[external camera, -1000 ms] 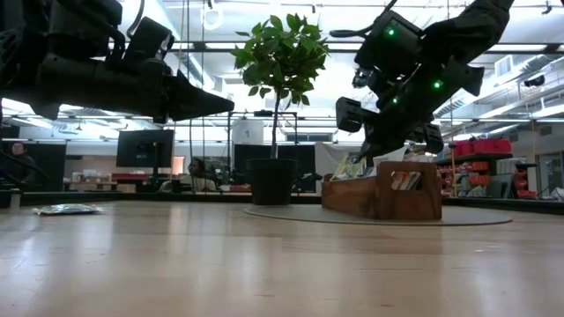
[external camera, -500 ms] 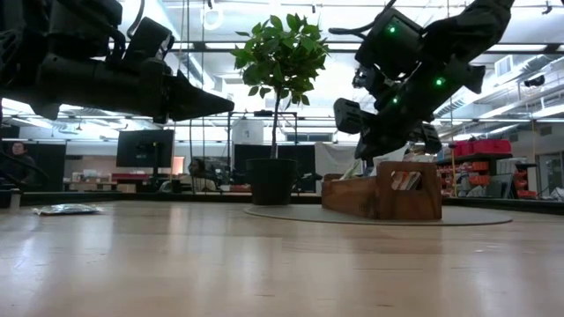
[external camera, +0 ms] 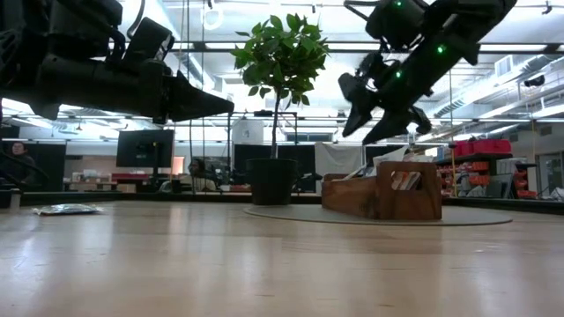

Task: Pick & Place Tea
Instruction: Put the yellow tea bag into the top section of the wooden organizer

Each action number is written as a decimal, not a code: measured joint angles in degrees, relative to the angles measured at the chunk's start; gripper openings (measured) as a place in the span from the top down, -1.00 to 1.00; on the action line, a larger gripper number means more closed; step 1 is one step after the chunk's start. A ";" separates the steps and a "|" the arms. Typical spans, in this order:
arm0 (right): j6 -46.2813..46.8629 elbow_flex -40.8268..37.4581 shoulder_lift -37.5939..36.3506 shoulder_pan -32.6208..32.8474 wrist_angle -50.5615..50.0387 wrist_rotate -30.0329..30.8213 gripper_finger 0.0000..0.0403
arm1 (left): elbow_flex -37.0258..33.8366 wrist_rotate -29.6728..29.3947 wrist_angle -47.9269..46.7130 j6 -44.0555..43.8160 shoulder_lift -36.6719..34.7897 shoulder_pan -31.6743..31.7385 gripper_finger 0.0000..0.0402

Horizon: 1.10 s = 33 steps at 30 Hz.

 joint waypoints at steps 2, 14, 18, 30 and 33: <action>-1.60 0.04 -2.22 -2.54 -1.20 -5.85 -0.19 | 0.00 -0.01 0.02 0.00 0.00 -0.13 0.58; -4.64 0.00 -4.63 -17.54 -8.84 -33.30 -0.02 | 0.00 0.10 0.22 -0.02 0.00 -0.15 0.58; -6.11 0.00 -3.72 -18.90 -8.78 -34.48 0.03 | 0.00 0.08 0.25 -0.02 0.00 -0.15 0.58; -7.05 -0.02 -0.68 -19.38 -5.97 -36.71 0.44 | 0.00 0.05 0.48 -0.02 0.00 -0.15 0.58; -7.62 -0.02 -0.68 -19.37 -5.98 -36.67 0.73 | 0.00 0.05 0.47 -0.02 0.00 -0.15 0.58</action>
